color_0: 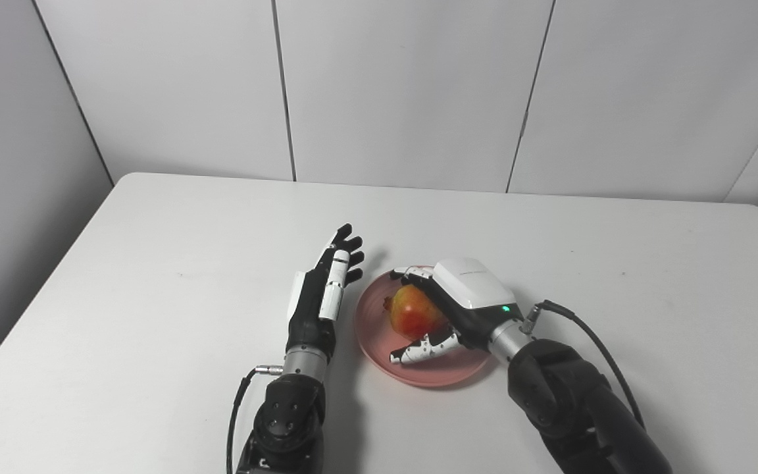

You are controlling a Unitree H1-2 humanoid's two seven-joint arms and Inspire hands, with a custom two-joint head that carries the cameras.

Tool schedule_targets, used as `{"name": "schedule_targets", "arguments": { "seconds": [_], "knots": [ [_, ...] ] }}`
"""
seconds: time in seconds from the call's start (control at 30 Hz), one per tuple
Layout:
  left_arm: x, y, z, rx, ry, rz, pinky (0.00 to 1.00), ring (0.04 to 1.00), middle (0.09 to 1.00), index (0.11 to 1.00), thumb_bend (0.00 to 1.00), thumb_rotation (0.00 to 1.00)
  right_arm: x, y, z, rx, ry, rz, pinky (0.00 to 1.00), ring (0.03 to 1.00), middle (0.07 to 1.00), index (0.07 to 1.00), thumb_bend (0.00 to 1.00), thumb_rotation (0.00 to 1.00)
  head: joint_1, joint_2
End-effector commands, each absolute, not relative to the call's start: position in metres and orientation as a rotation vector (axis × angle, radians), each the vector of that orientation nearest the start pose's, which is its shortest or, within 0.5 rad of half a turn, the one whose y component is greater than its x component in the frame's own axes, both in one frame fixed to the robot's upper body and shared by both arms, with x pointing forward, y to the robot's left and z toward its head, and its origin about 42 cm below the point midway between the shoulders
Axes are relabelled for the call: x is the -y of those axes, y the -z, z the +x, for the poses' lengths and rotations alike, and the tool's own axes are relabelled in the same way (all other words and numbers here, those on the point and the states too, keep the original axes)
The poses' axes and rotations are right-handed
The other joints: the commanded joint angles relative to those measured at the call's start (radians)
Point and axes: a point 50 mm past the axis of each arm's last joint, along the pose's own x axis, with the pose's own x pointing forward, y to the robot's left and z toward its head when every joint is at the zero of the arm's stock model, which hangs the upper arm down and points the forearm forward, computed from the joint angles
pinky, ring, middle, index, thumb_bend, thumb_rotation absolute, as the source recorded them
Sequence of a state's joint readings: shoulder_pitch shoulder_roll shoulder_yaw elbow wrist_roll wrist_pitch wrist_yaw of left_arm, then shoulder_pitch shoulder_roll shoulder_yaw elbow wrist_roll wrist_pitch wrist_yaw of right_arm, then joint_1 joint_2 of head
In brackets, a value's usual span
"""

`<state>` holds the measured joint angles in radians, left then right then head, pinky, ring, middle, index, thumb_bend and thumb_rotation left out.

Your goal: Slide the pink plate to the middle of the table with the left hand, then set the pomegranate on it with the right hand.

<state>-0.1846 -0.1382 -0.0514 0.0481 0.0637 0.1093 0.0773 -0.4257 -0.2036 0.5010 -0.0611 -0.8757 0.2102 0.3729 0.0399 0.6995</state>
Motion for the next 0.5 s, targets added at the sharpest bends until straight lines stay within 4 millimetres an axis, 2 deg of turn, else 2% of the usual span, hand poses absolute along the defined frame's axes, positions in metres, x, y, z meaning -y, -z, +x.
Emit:
{"name": "schedule_targets", "arguments": {
  "seconds": [0.0,0.37,0.47],
  "knots": [
    [-0.130,-0.156,0.349,0.105,0.058,-0.067,0.85,0.875,0.892,0.892,0.42,1.00,0.109,-0.224,0.369,0.348,-0.493,-1.220,0.67,0.761,0.809,0.830,0.89,0.48,-0.001,-0.001],
    [-0.132,-0.154,0.349,0.102,0.056,-0.065,0.84,0.873,0.886,0.889,0.41,1.00,0.117,-0.255,0.366,0.456,-0.403,-1.162,0.66,0.748,0.794,0.829,0.90,0.48,-0.014,-0.011],
    [-0.132,-0.153,0.350,0.104,0.058,-0.061,0.84,0.873,0.889,0.893,0.41,1.00,0.120,-0.262,0.365,0.464,-0.383,-1.142,0.64,0.724,0.758,0.836,0.90,0.50,-0.015,-0.012]
  ]
}}
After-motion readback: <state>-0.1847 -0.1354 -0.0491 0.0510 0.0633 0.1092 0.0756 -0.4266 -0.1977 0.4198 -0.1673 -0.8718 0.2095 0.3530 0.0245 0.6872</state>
